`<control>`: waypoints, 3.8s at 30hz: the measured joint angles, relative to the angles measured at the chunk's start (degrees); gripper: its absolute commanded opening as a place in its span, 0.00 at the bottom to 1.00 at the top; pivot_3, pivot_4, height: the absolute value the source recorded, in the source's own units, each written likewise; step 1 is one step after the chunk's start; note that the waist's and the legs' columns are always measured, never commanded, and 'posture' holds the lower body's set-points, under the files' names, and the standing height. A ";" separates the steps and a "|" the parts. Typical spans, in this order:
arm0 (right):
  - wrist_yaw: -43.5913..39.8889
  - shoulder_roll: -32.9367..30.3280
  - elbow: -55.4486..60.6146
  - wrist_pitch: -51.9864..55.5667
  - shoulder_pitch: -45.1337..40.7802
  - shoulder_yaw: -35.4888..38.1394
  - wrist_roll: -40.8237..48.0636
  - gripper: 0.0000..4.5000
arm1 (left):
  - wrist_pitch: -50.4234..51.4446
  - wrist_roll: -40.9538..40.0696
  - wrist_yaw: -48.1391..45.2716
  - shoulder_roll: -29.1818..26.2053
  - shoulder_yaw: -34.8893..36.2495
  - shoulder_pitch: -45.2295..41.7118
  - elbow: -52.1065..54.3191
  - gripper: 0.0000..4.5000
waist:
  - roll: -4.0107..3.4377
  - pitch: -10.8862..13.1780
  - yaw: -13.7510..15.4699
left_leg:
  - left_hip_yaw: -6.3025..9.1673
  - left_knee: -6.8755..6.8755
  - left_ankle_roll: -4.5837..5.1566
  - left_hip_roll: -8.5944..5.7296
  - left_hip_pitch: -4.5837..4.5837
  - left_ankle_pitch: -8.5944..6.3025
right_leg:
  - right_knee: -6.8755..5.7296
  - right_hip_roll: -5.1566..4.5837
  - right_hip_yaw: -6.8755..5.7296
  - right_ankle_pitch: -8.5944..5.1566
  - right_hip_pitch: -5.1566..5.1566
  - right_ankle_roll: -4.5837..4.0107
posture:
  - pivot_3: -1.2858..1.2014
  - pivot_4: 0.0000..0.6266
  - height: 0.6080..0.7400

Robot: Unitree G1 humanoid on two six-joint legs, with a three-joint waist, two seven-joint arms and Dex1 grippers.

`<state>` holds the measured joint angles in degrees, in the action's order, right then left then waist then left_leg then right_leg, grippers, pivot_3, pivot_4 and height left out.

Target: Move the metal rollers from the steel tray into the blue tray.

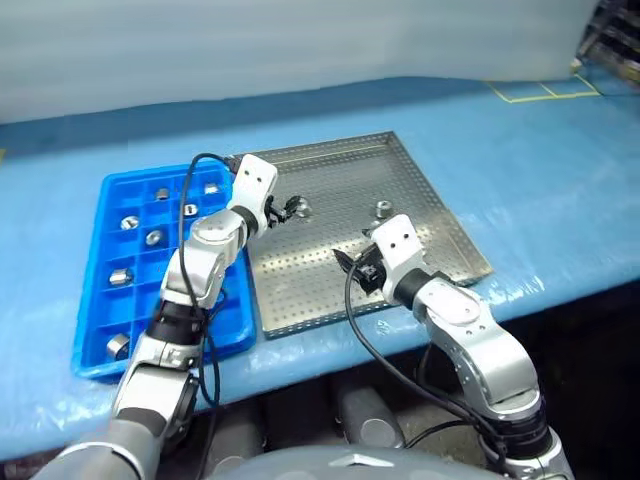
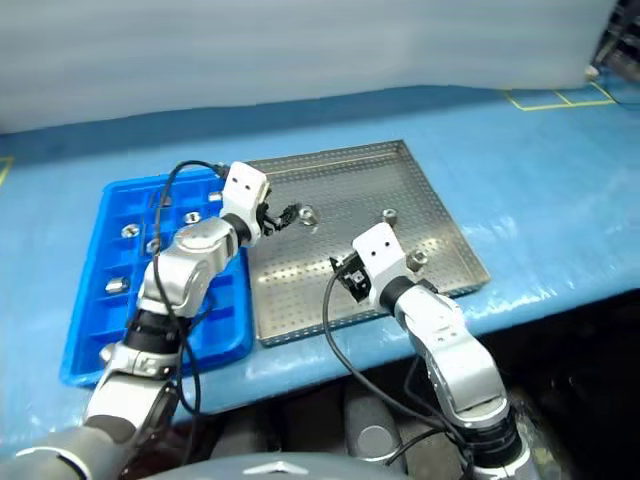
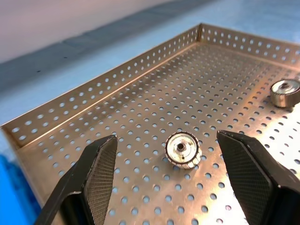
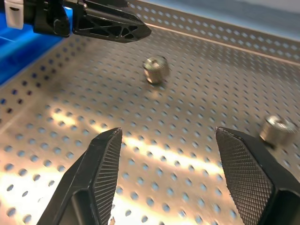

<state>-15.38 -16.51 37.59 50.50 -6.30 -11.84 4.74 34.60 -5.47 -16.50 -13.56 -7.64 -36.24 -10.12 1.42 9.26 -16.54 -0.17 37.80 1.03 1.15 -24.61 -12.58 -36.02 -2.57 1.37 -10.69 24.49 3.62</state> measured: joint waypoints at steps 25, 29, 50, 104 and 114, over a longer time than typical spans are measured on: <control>3.66 3.03 -3.05 0.05 -1.16 1.31 -0.80 0.74 | -0.75 6.83 11.51 1.24 7.94 3.35 -0.80 0.83 | 0.12 0.07 -12.29 | -1.00 -0.58 0.18 0.14 0.83 0.03 | -0.05 0.03 1.44 0.45 -0.04 0.88 | 0.34 0.24 1.00; 3.04 3.89 -3.71 -0.27 -1.86 1.15 -0.02 0.74 | 2.31 6.97 11.21 1.17 7.31 3.86 -0.75 0.83 | 0.13 0.08 -11.18 | -1.07 -0.59 0.21 0.12 0.83 0.02 | -0.04 0.03 1.53 0.46 0.01 0.90 | 0.34 0.24 1.00; 2.75 5.47 -5.50 -1.76 -2.63 1.73 1.42 0.75 | 2.86 6.29 11.24 5.18 7.16 6.87 -2.90 0.62 | 0.15 0.04 -9.43 | -1.22 -0.64 0.25 0.12 0.92 -0.01 | -0.01 0.04 1.68 0.48 0.01 0.93 | 0.35 0.24 1.00; 3.80 6.27 -10.33 -4.86 -3.12 2.32 0.85 0.75 | -8.71 0.15 13.17 9.54 14.09 2.24 -16.21 0.99 | 0.18 0.04 -9.58 | -1.57 -0.50 0.73 -0.28 1.01 0.14 | 0.10 -0.07 2.50 0.64 -0.19 1.18 | 0.34 0.24 1.00; 4.34 6.10 -11.87 -6.29 -3.00 -0.19 -1.20 0.75 | -9.88 0.22 15.38 9.96 14.62 -1.70 -21.00 0.99 | 0.21 0.05 -9.98 | -1.53 -0.63 0.84 -0.47 0.86 0.20 | 0.23 -0.17 2.54 0.80 -0.06 1.54 | 0.34 0.24 1.00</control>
<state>-11.05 -10.41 25.72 44.20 -9.30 -12.04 3.54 24.72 -5.25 -1.12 -3.59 6.98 -37.95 -31.12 1.63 9.31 -26.52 -1.70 37.18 1.87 0.68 -23.75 -12.38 -35.79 -2.74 3.91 -9.89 24.43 5.16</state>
